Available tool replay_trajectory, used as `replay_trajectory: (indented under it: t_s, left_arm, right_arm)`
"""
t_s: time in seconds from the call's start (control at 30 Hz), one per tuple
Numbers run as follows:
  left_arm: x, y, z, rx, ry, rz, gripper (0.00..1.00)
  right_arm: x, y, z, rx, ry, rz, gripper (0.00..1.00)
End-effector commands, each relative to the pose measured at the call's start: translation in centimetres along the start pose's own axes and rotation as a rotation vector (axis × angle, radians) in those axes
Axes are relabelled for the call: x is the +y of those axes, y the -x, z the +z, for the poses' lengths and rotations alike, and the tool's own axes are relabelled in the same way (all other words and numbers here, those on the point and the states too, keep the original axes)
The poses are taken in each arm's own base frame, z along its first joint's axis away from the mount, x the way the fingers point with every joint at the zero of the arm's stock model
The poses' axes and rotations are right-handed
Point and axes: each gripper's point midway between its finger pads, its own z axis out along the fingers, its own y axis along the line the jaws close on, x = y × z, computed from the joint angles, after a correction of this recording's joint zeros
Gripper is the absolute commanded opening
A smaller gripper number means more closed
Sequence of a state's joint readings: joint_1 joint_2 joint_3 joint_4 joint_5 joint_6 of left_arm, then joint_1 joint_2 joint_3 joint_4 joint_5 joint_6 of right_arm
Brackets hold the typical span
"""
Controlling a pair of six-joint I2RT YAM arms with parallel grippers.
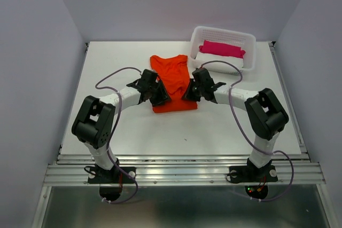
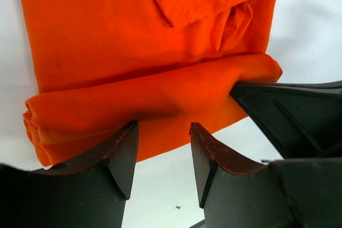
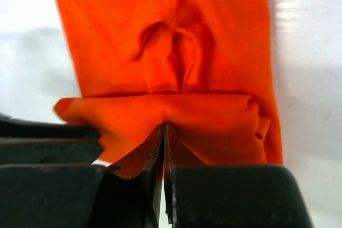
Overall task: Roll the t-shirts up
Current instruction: Roll the T-shirt to the center of the board.
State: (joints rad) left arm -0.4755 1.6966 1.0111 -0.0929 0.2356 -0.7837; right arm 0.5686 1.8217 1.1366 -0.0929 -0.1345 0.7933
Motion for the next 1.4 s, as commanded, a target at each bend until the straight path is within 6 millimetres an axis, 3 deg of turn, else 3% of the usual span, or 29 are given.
replay_trajectory:
  t_s: [0.0, 0.17, 0.43, 0.5, 0.73, 0.87, 1.07, 1.23, 1.33, 1.37]
  left_arm:
    - [-2.2, 3.0, -0.5, -0.078, -0.053, 0.043, 0.53]
    - [-1.3, 3.2, 0.1, -0.076, -0.027, 0.046, 0.53]
    - [-1.2, 3.6, -1.7, -0.118, -0.024, 0.077, 0.53]
    - [-0.9, 3.7, -2.0, -0.130, -0.004, 0.085, 0.53]
    - [1.0, 3.1, -0.6, -0.107, 0.044, 0.068, 0.52]
    - [2.5, 2.9, 0.9, -0.111, 0.075, 0.063, 0.52]
    - [4.6, 1.3, 2.4, -0.065, 0.107, 0.059, 0.50]
    - [5.7, -0.8, 1.9, -0.018, 0.110, 0.034, 0.50]
    - [6.0, -2.0, 0.5, -0.023, 0.082, 0.022, 0.50]
    - [7.3, -3.3, 0.3, -0.002, 0.104, 0.012, 0.50]
  right_arm:
    - [-2.2, 1.1, 1.8, -0.046, -0.108, 0.021, 0.07]
    - [-3.8, 1.4, 2.8, -0.071, -0.168, 0.011, 0.06]
    - [-1.3, 3.8, -0.9, -0.151, -0.124, -0.029, 0.06]
    - [-1.4, 3.9, -1.3, -0.160, -0.133, -0.037, 0.07]
    - [-4.6, 3.3, 0.0, -0.147, -0.219, -0.011, 0.07]
    - [-6.8, 1.9, 1.7, -0.109, -0.279, -0.014, 0.06]
    - [-9.0, -0.5, 1.8, -0.059, -0.314, 0.001, 0.05]
    - [-10.6, -2.5, 0.9, -0.030, -0.335, 0.016, 0.05]
    - [-11.4, -3.8, -0.2, -0.015, -0.340, 0.031, 0.05]
    - [-12.1, -4.9, -0.5, 0.005, -0.346, 0.042, 0.04]
